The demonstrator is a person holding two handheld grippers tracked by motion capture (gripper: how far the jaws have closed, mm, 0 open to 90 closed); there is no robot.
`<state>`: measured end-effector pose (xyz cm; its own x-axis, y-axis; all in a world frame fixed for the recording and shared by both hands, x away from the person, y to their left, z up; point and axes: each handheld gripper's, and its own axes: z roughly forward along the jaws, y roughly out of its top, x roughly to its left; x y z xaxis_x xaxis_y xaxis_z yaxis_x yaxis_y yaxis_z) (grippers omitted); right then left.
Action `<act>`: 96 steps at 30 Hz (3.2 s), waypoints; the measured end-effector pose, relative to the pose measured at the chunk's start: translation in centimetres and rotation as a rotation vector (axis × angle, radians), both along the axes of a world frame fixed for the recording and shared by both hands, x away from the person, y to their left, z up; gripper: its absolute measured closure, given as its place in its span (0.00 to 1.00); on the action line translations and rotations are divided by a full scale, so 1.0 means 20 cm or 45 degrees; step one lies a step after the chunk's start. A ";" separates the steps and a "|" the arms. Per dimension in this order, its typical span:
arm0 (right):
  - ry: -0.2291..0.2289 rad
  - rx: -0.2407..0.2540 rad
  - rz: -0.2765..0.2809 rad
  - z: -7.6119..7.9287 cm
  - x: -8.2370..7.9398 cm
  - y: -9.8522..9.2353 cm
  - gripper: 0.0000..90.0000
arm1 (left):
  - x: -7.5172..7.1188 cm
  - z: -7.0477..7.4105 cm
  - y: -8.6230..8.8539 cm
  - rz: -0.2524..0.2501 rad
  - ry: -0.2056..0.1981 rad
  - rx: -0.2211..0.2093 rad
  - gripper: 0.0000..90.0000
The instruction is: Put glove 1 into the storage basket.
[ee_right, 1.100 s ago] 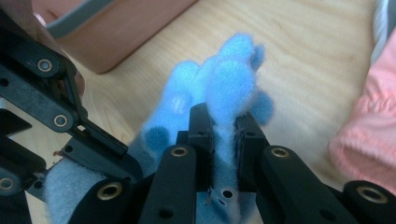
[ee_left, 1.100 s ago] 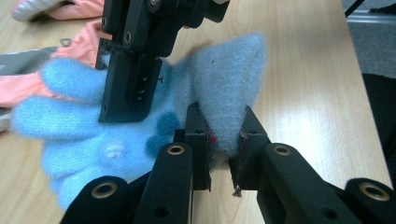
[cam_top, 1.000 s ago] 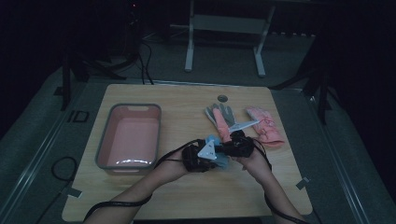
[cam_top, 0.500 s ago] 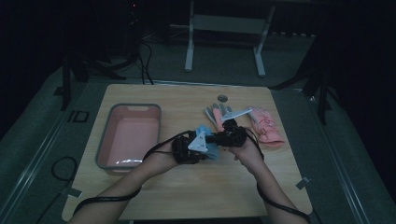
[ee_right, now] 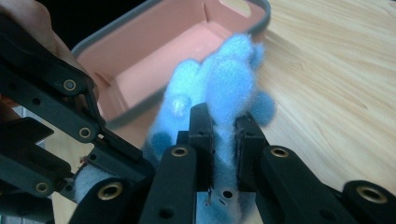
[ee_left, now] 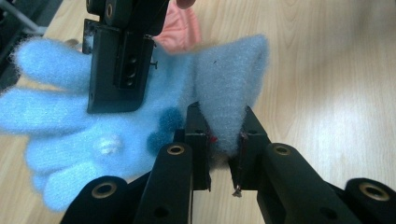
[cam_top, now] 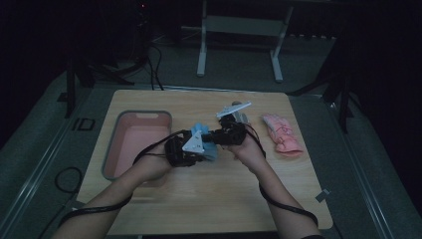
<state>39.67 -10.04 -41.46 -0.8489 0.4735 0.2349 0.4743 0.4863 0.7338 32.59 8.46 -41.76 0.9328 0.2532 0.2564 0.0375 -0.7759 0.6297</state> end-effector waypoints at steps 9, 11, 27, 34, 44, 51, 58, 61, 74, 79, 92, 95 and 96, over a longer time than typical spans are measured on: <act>0.000 0.015 0.051 0.04 0.03 0.16 0.90 | -0.01 0.04 0.15 0.059 -0.029 0.027 0.89; -0.005 0.014 0.054 0.05 0.03 0.18 0.90 | -0.01 0.04 0.16 0.063 -0.028 0.028 0.89; 0.025 0.015 0.160 0.03 0.05 0.55 0.90 | -0.06 0.00 0.47 0.172 0.010 0.049 0.88; 0.045 0.017 0.205 0.00 0.06 0.71 0.90 | -0.07 -0.02 0.63 0.216 0.039 0.040 0.88; 0.073 0.011 0.246 -0.06 0.06 0.89 0.90 | -0.09 -0.08 0.79 0.236 0.072 0.051 0.88; 0.127 -0.012 0.223 -0.17 0.09 0.92 0.91 | -0.04 -0.16 0.80 0.209 0.115 0.086 0.88; 0.164 -0.072 0.155 -0.28 0.16 0.90 0.91 | 0.05 -0.25 0.75 0.181 0.157 0.131 0.88; 0.165 -0.095 0.134 -0.32 0.17 0.88 0.91 | 0.07 -0.29 0.74 0.181 0.182 0.147 0.88; 0.195 -0.166 0.129 -0.37 0.19 0.91 0.75 | 0.15 -0.37 0.71 0.164 0.302 0.192 0.88; 0.169 -0.162 0.112 -0.35 0.19 0.90 0.61 | 0.16 -0.39 0.71 0.167 0.324 0.210 0.86; 0.102 -0.102 0.135 -0.28 0.18 0.84 0.29 | 0.14 -0.35 0.73 0.305 0.313 0.154 0.40; 0.104 -0.071 0.161 -0.26 0.16 0.81 0.22 | 0.13 -0.32 0.74 0.355 0.293 0.108 0.28; 0.098 -0.063 0.169 -0.25 0.16 0.80 0.21 | 0.12 -0.31 0.74 0.362 0.296 0.097 0.23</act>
